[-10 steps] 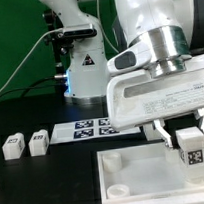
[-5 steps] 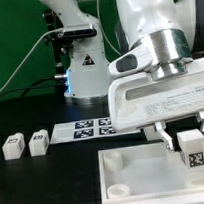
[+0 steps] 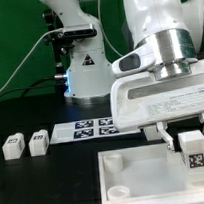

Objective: Assemble one leg

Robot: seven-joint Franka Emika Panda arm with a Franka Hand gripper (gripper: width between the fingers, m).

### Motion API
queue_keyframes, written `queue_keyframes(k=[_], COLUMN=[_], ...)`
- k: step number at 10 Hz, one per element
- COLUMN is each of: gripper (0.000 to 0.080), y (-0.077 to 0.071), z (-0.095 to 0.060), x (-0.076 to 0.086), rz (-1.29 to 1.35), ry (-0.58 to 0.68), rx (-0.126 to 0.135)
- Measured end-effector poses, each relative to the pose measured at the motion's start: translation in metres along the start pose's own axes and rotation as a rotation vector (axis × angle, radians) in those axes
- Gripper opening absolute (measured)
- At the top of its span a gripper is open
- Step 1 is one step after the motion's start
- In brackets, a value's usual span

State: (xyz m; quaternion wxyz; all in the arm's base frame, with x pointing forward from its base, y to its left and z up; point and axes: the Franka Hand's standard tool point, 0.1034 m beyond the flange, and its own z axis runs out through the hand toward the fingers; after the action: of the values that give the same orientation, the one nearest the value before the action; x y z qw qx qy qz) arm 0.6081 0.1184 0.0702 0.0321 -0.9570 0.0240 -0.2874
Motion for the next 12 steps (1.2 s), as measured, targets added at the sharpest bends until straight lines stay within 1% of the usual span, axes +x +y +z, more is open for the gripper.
queue_keyframes(k=[1,2,3,4,5,10,11,12], gripper=[0.0292,0.0513,0.0606,0.0606,0.0642,0.0649,0.0649,0.0649], y=[0.0001,0.0003,0.0004,0.0004,0.0005,0.0006,0.0003,-0.0013], z=[0.0003,0.0006,0.0008,0.0009,0.0010,0.0012,0.0001,-0.0068], x=[-0.0007,-0.0011,-0.0015,-0.0017,-0.0019,-0.0023,-0.0029,0.0008], rz=[0.000,0.000,0.000,0.000,0.000,0.000,0.004,0.010], ry=[-0.003,-0.004,-0.005,-0.005,-0.006,-0.006,-0.024,-0.058], rx=[0.000,0.000,0.000,0.000,0.000,-0.001,0.003,0.013])
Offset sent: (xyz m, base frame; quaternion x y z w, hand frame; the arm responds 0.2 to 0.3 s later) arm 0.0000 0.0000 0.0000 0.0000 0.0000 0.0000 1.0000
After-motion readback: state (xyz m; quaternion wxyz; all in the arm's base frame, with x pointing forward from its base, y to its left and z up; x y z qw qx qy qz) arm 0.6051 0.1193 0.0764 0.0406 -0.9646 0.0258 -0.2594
